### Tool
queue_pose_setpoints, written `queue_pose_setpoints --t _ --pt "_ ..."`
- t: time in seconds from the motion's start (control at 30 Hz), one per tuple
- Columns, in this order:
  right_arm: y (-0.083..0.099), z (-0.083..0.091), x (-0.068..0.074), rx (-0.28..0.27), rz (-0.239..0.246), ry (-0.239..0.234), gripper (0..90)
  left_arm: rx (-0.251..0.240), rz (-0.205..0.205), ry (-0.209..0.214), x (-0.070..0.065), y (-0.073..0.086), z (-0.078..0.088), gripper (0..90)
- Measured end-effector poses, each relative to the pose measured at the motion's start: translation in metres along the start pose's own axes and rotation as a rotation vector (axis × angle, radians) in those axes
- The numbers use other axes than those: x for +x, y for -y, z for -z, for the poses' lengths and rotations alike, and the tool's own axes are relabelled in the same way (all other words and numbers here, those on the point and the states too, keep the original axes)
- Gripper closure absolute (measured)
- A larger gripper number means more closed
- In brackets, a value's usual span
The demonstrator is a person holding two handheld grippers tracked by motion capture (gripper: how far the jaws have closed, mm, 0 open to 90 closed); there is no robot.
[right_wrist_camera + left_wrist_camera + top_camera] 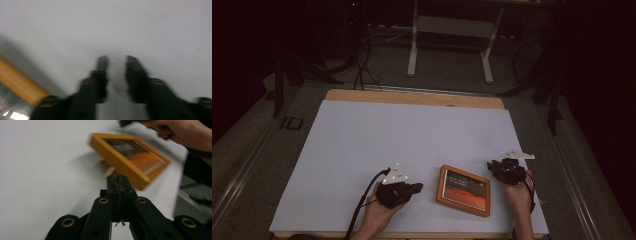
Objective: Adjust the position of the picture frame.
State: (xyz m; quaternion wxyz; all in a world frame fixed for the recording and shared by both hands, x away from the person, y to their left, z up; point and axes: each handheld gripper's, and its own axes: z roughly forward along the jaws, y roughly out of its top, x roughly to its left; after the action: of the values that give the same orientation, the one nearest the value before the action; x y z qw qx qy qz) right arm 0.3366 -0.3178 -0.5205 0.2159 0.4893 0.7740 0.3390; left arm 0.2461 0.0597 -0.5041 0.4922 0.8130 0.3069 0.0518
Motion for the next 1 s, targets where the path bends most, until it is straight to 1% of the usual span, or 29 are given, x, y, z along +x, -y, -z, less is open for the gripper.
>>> queue_pose_setpoints --t 0.03,0.07,0.17,0.27,0.33,0.4,0.47,0.53,0.6,0.63,0.7,0.77,0.8,0.83,0.9,0.93,1.0 --pt "0.0 0.001 0.003 -0.012 0.012 -0.015 89.7 0.004 -0.017 0.019 -0.004 0.0 -0.002 89.9" --pt "0.0 0.001 0.003 -0.012 0.012 -0.015 89.7 0.008 -0.033 0.038 -0.007 0.0 -0.004 89.9" --pt "-0.001 0.0 0.007 -0.017 0.035 -0.035 89.8 0.032 -0.088 0.087 -0.019 0.001 -0.011 89.9" --pt "-0.001 -0.003 0.01 -0.009 0.046 -0.059 89.8 0.06 -0.139 0.119 -0.029 0.004 -0.019 89.8" --pt "-0.001 -0.003 0.011 -0.007 0.047 -0.066 89.8 0.081 -0.159 0.132 -0.034 0.005 -0.026 89.8" --pt "-0.001 -0.004 0.013 -0.007 0.048 -0.09 89.8 0.102 -0.169 0.139 -0.037 0.006 -0.033 89.8" --pt "-0.001 -0.005 0.017 0.0 0.061 -0.115 89.9 0.108 -0.17 0.136 -0.038 0.005 -0.039 89.7" --pt "-0.002 -0.006 0.021 0.007 0.076 -0.139 89.9 0.11 -0.172 0.123 -0.038 0.003 -0.043 89.7" --pt "-0.003 -0.008 0.024 0.016 0.088 -0.162 90.0 0.104 -0.168 0.117 -0.037 0.001 -0.045 89.6" --pt "-0.002 -0.01 0.026 0.025 0.102 -0.177 89.9 0.101 -0.17 0.111 -0.036 0.0 -0.045 89.6" --pt "-0.002 -0.01 0.027 0.034 0.104 -0.184 89.9 0.095 -0.173 0.109 -0.035 -0.003 -0.044 89.6" --pt "-0.001 -0.012 0.029 0.046 0.119 -0.19 90.0 0.096 -0.178 0.099 -0.034 -0.005 -0.044 89.7" --pt "-0.001 -0.012 0.029 0.046 0.114 -0.189 90.0 0.098 -0.187 0.09 -0.034 -0.005 -0.044 89.6" --pt "-0.002 -0.011 0.029 0.039 0.111 -0.198 90.0 0.101 -0.195 0.078 -0.033 -0.006 -0.043 89.6" --pt "-0.002 -0.01 0.029 0.04 0.105 -0.201 90.0 0.101 -0.181 0.06 -0.03 -0.008 -0.043 89.6" --pt "-0.001 -0.01 0.029 0.04 0.104 -0.204 90.0 0.102 -0.182 0.05 -0.028 -0.009 -0.043 89.6" --pt "0.0 -0.009 0.028 0.043 0.1 -0.211 90.0 0.105 -0.194 0.013 -0.024 -0.011 -0.043 89.6"
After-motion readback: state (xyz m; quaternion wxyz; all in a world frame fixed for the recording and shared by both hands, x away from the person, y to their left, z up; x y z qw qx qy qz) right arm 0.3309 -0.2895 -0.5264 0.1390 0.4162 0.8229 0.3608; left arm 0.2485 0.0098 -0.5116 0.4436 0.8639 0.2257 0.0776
